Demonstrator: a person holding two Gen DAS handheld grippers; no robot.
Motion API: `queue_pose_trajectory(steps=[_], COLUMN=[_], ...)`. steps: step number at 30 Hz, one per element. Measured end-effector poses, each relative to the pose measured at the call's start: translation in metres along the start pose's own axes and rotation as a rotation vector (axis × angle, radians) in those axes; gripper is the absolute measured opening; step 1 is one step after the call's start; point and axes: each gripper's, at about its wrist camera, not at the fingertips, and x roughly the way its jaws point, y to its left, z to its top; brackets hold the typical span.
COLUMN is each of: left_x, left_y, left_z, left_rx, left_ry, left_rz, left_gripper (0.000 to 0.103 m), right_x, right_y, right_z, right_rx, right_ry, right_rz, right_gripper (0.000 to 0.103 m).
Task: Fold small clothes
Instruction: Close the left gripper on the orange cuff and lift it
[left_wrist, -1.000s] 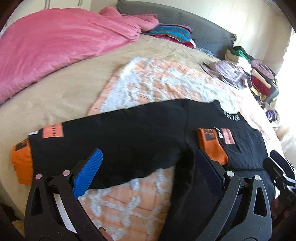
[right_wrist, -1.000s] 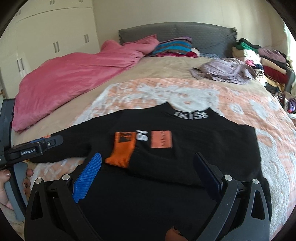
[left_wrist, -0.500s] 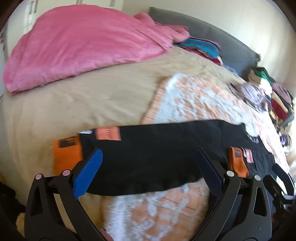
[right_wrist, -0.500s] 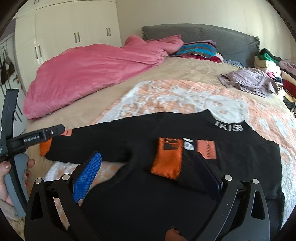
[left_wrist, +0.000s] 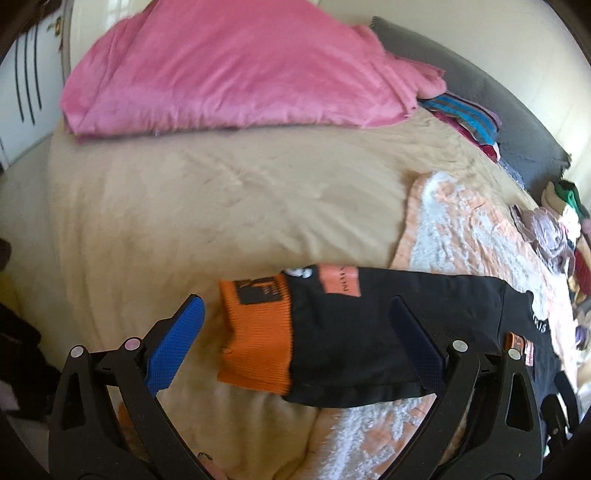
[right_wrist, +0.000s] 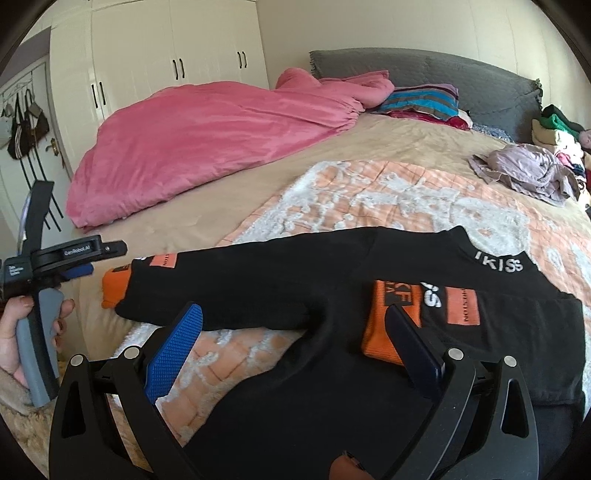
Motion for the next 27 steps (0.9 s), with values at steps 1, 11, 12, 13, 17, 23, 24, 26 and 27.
queue_pose_trajectory(steps=[1, 11, 12, 13, 17, 23, 24, 26, 27], left_x=[0.005, 0.043, 0.046, 0.049, 0.053, 0.041, 0.036, 0.027, 0.023], left_y=[0.006, 0.024, 0.024, 0.025, 0.026, 0.025, 0.022, 0.017, 0.014], left_z=[0.001, 0.0, -0.001, -0.001, 0.001, 0.001, 0.001, 0.001, 0.001], left_rx=[-0.024, -0.109, -0.114, -0.118, -0.131, -0.156, -0.146, -0.131, -0.122], left_ry=[0.024, 0.156, 0.159, 0.166, 0.162, 0.109, 0.089, 0.062, 0.049], left_rz=[-0.006, -0.011, -0.017, -0.023, -0.079, -0.22, -0.232, -0.245, -0.253], left_gripper=[0.093, 0.093, 0.089, 0.078, 0.048, 0.01, 0.009, 0.009, 0.008], right_x=[0.002, 0.024, 0.025, 0.025, 0.025, 0.015, 0.013, 0.006, 0.004], right_y=[0.001, 0.025, 0.026, 0.027, 0.023, 0.009, 0.006, 0.0, -0.003], right_z=[0.0, -0.003, -0.004, -0.005, -0.012, -0.019, -0.02, -0.021, -0.022], right_rx=[0.003, -0.027, -0.02, -0.014, 0.035, 0.091, 0.098, 0.11, 0.115], right_ry=[0.003, 0.053, 0.053, 0.052, 0.046, 0.036, 0.032, 0.022, 0.017], right_rz=[0.006, 0.059, 0.068, 0.073, 0.09, 0.08, 0.076, 0.063, 0.056], right_gripper=[0.098, 0.098, 0.098, 0.098, 0.098, 0.098, 0.098, 0.098, 0.098])
